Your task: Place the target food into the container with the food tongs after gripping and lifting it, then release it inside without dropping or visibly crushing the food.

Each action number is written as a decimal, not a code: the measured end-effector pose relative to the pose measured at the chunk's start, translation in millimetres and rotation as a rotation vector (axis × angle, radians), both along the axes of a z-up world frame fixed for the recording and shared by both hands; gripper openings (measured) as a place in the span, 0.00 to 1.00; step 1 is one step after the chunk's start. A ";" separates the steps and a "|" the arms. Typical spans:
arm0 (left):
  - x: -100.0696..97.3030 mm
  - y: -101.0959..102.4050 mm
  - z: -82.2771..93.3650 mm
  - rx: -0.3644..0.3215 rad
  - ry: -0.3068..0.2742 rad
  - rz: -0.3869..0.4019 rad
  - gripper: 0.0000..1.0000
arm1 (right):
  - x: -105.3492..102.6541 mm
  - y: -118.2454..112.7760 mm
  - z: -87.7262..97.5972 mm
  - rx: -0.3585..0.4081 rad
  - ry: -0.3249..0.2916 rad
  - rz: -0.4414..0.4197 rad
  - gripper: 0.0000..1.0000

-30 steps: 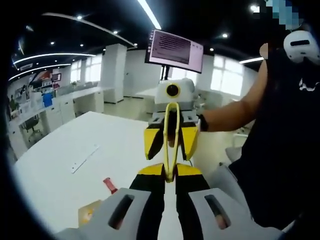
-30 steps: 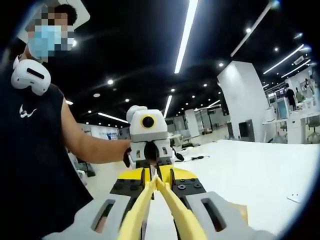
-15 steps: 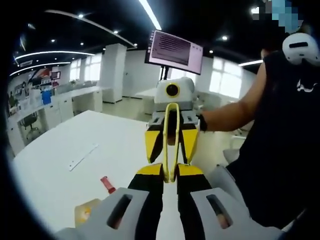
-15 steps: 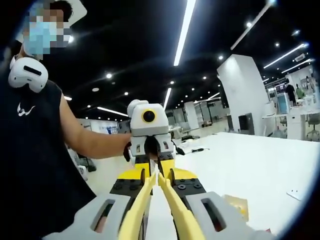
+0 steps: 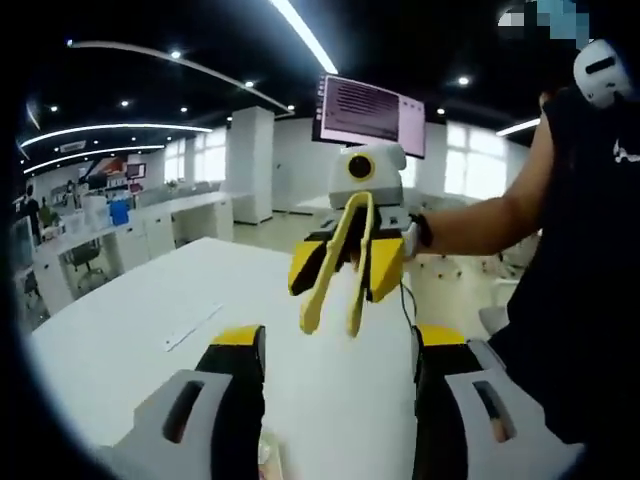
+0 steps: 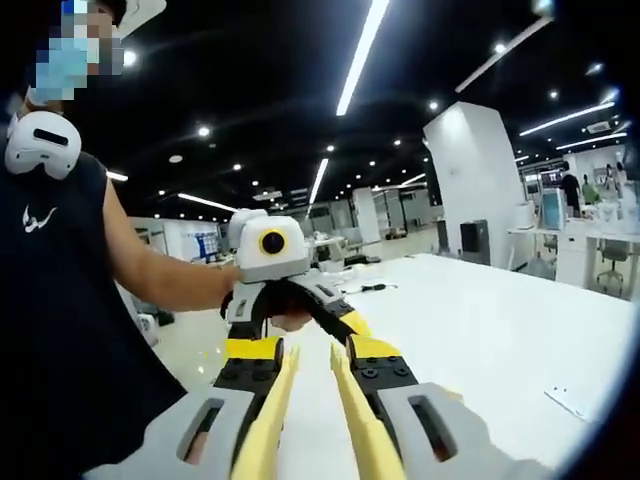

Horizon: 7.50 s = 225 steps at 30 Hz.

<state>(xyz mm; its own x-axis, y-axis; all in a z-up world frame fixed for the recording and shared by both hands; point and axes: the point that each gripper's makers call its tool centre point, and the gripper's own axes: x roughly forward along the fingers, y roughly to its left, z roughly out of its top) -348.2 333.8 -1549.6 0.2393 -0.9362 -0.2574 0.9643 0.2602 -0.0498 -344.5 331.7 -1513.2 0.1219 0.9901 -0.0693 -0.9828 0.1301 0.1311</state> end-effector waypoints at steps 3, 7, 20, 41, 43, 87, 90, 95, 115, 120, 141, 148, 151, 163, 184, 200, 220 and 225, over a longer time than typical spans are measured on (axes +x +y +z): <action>8.3 13.4 -2.8 -0.015 0.001 0.071 0.75 | 11.0 -8.4 -2.9 -0.042 -0.032 -0.037 0.25; 21.2 36.7 -14.2 -0.019 -0.052 0.187 0.97 | 23.9 -22.0 -14.9 -0.120 -0.054 -0.062 0.25; 5.7 83.3 -62.5 0.042 -0.032 0.285 1.00 | 63.5 -52.2 -57.6 -0.311 -0.081 -0.169 0.25; -51.2 137.6 -160.5 0.061 0.012 0.484 1.00 | 133.4 -84.5 -121.8 -0.566 -0.095 -0.221 0.26; -56.5 136.0 -172.7 0.069 0.042 0.488 1.00 | 137.4 -84.8 -127.8 -0.587 -0.093 -0.226 0.26; -57.4 122.1 -200.6 0.108 0.017 0.497 0.99 | 201.6 -74.0 -275.1 -0.760 0.109 -0.570 0.27; -57.0 122.5 -201.5 0.107 0.022 0.496 0.99 | 204.5 -79.5 -282.7 -0.778 0.085 -0.650 0.27; -54.4 125.8 -199.2 0.104 0.005 0.513 0.99 | 195.5 -81.8 -300.5 -0.800 0.108 -0.679 0.27; -53.2 129.7 -201.2 0.108 0.024 0.532 0.99 | 202.7 -71.2 -298.6 -0.771 0.174 -0.759 0.27; -52.6 130.3 -201.9 0.108 0.030 0.536 0.99 | 196.9 -79.6 -308.1 -0.863 0.127 -0.735 0.27; -52.2 130.5 -203.0 0.106 0.043 0.540 0.99 | 195.8 -115.1 -303.2 -0.692 0.348 -0.844 0.28; -51.4 132.3 -202.2 0.105 0.041 0.549 0.98 | 197.7 -111.8 -308.4 -0.707 0.337 -0.872 0.28; -50.6 134.2 -202.8 0.106 0.038 0.555 0.97 | 201.0 -113.1 -310.6 -0.707 0.343 -0.878 0.28; -51.2 134.7 -204.6 0.114 0.046 0.554 0.96 | 201.1 -113.4 -320.0 -0.738 0.359 -0.854 0.27; -50.8 135.0 -203.3 0.114 0.040 0.557 0.97 | 203.7 -115.7 -289.7 -0.713 0.333 -0.795 0.23; -56.3 126.6 -209.4 0.121 0.063 0.509 0.99 | 202.2 -93.0 -256.2 -0.679 0.297 -0.698 0.23; -59.5 125.1 -212.1 0.146 0.060 0.494 0.99 | 167.7 -5.2 -228.9 -0.643 0.197 -0.493 0.24; -58.8 126.2 -212.8 0.146 0.063 0.499 0.99 | 155.9 21.1 -230.0 -0.649 0.176 -0.435 0.24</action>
<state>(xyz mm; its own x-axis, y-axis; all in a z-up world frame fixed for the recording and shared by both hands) -407.1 460.0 -1762.5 0.6272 -0.6653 -0.4050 0.7171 0.6962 -0.0330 -188.6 352.8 -1743.2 0.4219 0.6118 -0.6691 -0.7982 0.6006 0.0458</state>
